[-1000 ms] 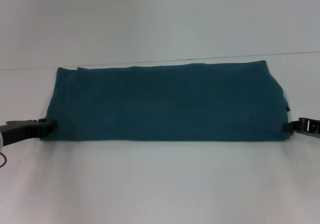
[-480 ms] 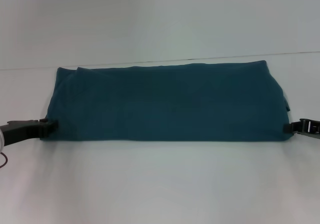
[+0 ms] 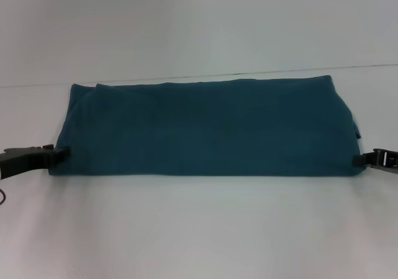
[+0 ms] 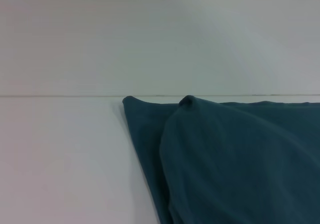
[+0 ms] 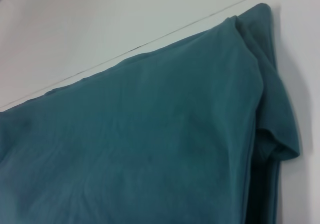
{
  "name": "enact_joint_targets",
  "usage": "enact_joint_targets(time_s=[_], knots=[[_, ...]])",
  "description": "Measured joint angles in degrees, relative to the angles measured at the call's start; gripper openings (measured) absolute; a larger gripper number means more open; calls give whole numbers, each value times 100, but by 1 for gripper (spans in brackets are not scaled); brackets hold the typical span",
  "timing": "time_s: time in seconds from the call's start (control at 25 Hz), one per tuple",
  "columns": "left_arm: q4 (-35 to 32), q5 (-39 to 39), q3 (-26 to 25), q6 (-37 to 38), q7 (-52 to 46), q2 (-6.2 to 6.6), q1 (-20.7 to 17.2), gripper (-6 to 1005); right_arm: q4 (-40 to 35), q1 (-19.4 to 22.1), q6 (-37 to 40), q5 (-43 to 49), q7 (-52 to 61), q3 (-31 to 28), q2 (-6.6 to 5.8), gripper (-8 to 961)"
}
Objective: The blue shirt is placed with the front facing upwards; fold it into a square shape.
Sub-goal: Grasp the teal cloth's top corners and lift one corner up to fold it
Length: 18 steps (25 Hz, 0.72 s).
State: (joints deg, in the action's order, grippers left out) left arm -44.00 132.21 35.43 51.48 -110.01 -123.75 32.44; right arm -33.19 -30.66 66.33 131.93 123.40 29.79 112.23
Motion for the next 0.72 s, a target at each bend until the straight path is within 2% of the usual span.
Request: enact_joint_targets(time_s=[0.16,0.36,0.48,0.72], knots=[[-3,5,19,-11,-29,0,-1,328,1,4,2,-1,0,0,0,44],[5,133,29,-56,-49,0,0,546,-2,9,3,-1,0,0,0,48],[12,136,38,-62,-50,0,-1,752,-3,15,0,-1,-4,0,0,50],[34,142,72,-36,-29,0,26,766,-3,21,-2,-1,-9,0,6,54]])
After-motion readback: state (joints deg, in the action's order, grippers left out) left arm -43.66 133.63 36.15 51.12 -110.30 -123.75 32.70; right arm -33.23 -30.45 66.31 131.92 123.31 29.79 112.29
